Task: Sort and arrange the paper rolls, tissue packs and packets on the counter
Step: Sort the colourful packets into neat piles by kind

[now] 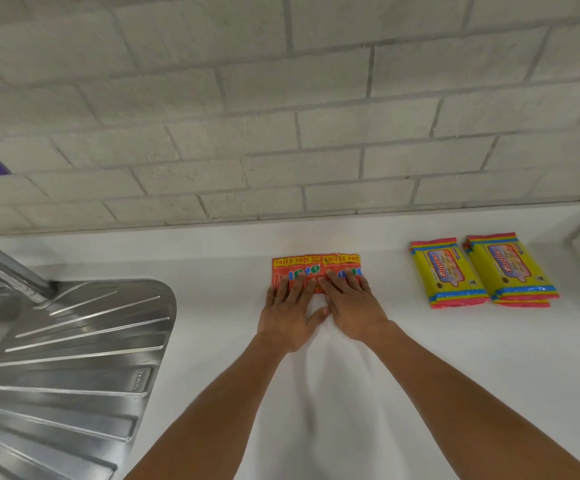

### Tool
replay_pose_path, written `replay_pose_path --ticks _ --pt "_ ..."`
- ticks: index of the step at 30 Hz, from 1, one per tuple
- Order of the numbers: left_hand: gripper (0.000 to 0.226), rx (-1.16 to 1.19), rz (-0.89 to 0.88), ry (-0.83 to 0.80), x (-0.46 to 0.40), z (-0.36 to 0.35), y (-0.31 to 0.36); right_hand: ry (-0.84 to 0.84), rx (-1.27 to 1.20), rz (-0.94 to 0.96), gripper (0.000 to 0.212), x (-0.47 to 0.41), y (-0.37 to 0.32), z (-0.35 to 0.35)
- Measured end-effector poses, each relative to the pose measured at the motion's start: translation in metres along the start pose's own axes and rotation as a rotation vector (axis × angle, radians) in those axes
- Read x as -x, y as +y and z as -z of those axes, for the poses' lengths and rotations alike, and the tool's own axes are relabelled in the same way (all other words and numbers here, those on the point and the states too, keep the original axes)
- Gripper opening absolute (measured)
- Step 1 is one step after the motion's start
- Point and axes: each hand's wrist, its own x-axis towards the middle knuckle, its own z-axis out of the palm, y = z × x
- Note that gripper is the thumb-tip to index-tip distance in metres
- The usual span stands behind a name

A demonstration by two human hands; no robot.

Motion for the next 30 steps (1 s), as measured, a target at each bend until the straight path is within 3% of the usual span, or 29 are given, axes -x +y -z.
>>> replay_pose_path --ticks 11,19,30 --pt "0.076 0.036 0.018 0.106 0.009 0.008 -0.040 -0.002 -0.019 0.007 0.055 -0.021 -0.030 0.001" --pt "0.083 0.011 0.065 0.038 0.014 0.003 -0.044 0.105 -0.043 -0.005 0.048 -0.019 -0.031 -0.010" --pt "0.082 0.009 0.060 0.032 0.010 0.003 -0.050 0.075 -0.035 -0.006 0.052 -0.022 -0.031 -0.009"
